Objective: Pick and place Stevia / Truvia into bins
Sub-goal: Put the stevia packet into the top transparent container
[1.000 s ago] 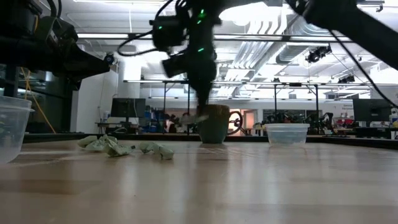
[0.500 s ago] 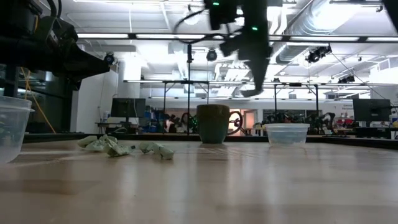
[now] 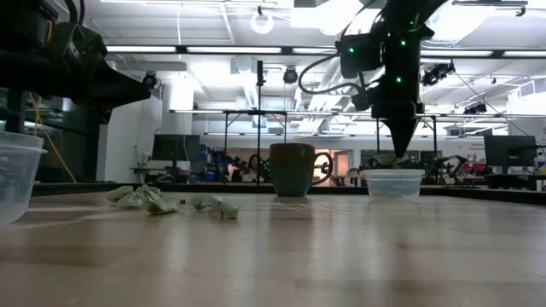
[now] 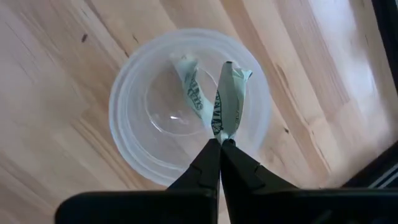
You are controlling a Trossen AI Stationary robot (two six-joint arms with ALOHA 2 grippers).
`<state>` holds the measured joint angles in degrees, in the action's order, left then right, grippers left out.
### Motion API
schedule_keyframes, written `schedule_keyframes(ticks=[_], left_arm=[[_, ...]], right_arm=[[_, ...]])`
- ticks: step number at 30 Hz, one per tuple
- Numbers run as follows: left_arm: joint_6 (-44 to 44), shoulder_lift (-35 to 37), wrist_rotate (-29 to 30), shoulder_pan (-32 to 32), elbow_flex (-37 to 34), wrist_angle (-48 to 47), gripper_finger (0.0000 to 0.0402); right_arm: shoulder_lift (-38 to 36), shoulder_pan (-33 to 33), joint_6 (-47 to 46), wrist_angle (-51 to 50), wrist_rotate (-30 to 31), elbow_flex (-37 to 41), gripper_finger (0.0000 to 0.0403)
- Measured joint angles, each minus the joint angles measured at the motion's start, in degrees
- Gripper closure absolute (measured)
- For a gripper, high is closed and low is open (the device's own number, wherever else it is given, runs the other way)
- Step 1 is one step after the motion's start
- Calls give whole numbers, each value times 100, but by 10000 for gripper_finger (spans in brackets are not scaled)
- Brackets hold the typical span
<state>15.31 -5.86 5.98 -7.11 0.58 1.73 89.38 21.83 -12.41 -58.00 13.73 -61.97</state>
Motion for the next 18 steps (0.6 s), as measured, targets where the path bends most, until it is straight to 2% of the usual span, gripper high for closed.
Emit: schedule_keyframes(ticks=[4,10,14,18], left_arm=[[0,1,0,0,0,1,302],[0,0,2,0,0,1,302],[0,-1,2,0,0,1,302],[0,0,2,0,0,1,302]], right_arm=[[2,6,246,251,-123,97,370],[2,-9,521,796,-493,102,287],[4,-169,1164,1907,-1529,102,245],[4,-487,1774,3100,-2164,102,230]])
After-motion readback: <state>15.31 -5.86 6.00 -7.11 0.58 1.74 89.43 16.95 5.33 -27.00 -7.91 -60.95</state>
